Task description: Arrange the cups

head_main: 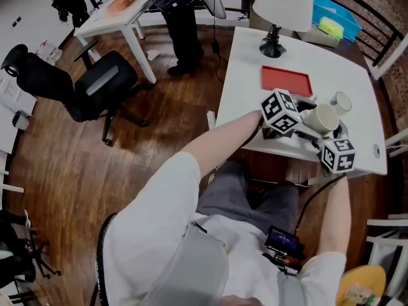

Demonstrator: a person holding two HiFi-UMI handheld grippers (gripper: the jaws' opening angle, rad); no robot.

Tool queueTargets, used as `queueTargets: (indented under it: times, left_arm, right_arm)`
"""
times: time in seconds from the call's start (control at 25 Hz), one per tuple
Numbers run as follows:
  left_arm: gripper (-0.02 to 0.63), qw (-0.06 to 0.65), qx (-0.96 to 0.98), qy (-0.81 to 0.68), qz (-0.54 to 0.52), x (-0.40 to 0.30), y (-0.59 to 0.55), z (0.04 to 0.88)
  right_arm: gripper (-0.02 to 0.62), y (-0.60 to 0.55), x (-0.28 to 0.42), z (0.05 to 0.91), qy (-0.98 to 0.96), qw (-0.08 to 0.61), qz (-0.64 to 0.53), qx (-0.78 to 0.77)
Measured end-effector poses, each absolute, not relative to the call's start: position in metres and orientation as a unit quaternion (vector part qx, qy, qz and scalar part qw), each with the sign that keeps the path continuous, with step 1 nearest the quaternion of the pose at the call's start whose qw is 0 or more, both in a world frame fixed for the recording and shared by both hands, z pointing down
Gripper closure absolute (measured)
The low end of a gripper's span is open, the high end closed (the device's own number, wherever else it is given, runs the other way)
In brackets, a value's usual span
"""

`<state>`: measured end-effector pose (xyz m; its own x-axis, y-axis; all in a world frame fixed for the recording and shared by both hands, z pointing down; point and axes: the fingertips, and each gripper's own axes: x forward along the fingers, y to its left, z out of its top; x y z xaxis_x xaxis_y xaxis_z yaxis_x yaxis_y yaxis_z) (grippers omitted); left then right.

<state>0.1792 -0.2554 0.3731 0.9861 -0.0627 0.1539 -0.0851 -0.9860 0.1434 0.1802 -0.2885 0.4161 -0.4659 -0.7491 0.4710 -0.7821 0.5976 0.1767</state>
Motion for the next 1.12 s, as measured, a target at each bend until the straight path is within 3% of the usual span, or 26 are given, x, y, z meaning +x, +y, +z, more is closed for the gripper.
queueTargets:
  times: [0.6, 1.0, 1.12]
  left_arm:
    - [0.153, 0.091, 0.982, -0.153, 0.056, 0.044, -0.256, 0.368]
    - [0.160, 0.090, 0.978, -0.183, 0.044, 0.012, -0.262, 0.368]
    - [0.187, 0.080, 0.976, -0.203, 0.025, 0.003, -0.266, 0.361]
  right_arm:
    - [0.124, -0.283, 0.036, 0.412, -0.888, 0.299, -0.004, 0.349]
    - [0.126, -0.290, 0.007, 0.416, -0.895, 0.297, 0.010, 0.334]
    - [0.129, -0.296, 0.006, 0.411, -0.894, 0.295, 0.005, 0.338]
